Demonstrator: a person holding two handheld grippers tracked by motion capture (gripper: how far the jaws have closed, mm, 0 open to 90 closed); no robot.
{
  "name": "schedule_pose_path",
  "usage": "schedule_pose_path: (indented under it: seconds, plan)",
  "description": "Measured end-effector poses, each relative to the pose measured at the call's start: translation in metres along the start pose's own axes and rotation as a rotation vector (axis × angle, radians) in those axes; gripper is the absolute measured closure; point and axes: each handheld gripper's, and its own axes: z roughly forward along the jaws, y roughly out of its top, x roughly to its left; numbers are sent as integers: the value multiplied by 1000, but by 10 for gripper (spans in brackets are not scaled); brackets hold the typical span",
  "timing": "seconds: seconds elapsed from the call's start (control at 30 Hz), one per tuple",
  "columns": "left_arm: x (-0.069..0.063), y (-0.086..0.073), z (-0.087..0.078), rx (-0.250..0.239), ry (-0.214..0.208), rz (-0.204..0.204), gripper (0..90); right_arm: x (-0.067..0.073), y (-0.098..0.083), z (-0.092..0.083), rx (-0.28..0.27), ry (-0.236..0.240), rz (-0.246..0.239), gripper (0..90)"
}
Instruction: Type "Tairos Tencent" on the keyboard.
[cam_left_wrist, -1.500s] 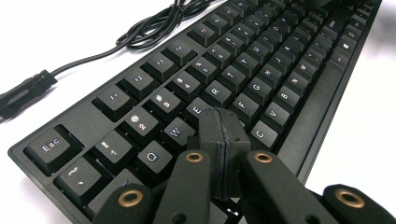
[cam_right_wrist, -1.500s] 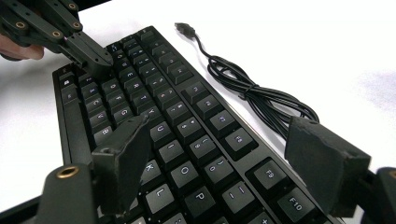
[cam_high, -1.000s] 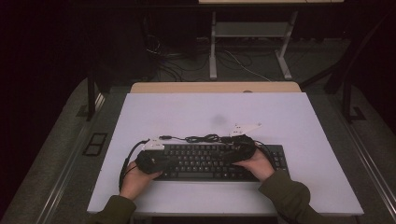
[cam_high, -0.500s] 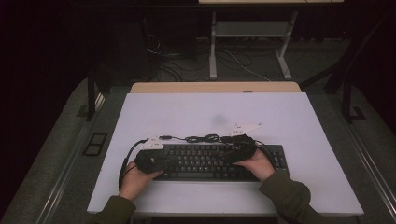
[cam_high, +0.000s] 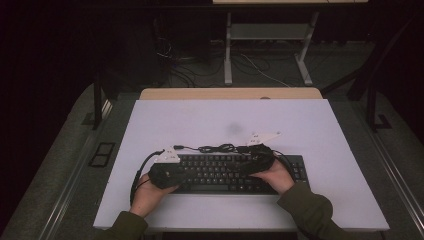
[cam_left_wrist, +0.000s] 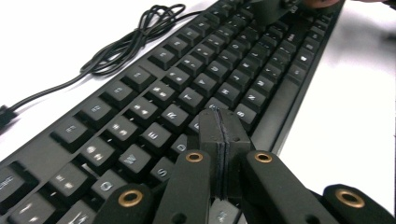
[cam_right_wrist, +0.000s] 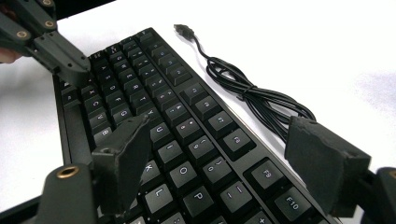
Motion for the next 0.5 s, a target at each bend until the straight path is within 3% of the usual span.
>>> schedule_pose_path:
  seconds: [0.23, 0.5]
  plan:
    - [-7, 2, 6, 20, -51, 35, 891, -1, 0, 0, -1, -1, -2, 222]
    - [-10, 1, 12, 45, -81, 51, 891, -1, -1, 0, 1, 0, 3, 222]
